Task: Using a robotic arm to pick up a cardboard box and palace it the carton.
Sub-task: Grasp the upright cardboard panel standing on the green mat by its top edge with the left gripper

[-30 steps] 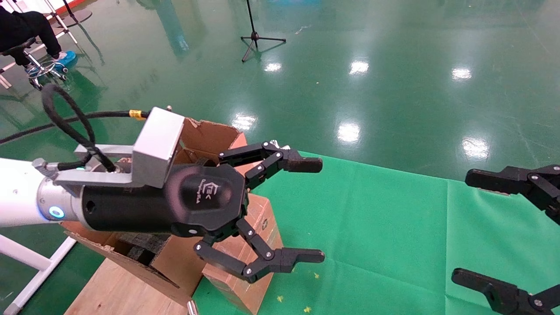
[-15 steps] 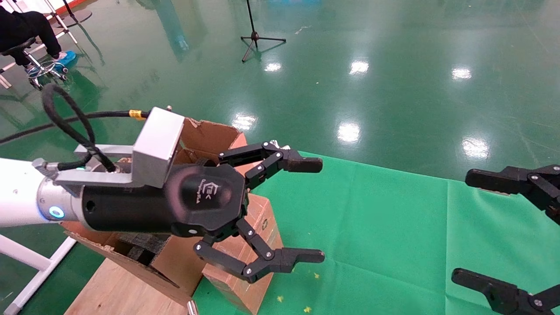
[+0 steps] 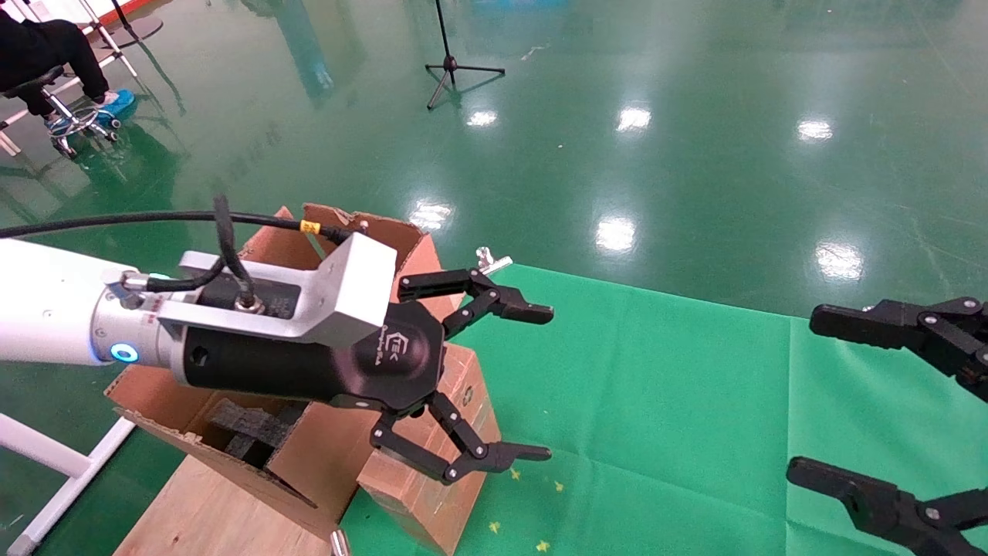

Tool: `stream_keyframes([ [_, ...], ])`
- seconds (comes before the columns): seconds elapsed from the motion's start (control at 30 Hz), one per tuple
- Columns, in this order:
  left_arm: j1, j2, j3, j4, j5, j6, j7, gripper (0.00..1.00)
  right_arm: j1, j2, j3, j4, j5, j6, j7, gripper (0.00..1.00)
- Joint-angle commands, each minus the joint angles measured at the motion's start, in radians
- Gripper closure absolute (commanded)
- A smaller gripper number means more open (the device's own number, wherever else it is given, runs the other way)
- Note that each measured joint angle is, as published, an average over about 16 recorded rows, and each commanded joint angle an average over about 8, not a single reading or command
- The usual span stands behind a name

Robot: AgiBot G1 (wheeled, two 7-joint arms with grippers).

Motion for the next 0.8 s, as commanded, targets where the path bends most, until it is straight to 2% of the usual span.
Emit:
stream_keyframes([
  [0.03,0.004,0.0,-0.003,0.004,-0.009,0.004,0.007,0.0,0.0,0.0,0.0,0.0,0.0,0.0,0.0,1.0],
  [0.17,-0.049,-0.004,0.033,-0.006,0.117,-0.027,-0.054,0.0,0.0,0.0,0.0,0.0,0.0,0.0,0.0,1.0],
  [0.37,-0.207,0.035,0.123,-0.016,0.366,-0.03,-0.255,0.0,0.0,0.0,0.0,0.0,0.0,0.0,0.0,1.0],
  [0.6,-0.361,0.068,0.204,-0.014,0.536,0.044,-0.575,0.0,0.0,0.0,0.0,0.0,0.0,0.0,0.0,1.0],
  [0.8,-0.451,0.086,0.298,-0.014,0.579,0.091,-0.874,0.0,0.0,0.0,0.0,0.0,0.0,0.0,0.0,1.0],
])
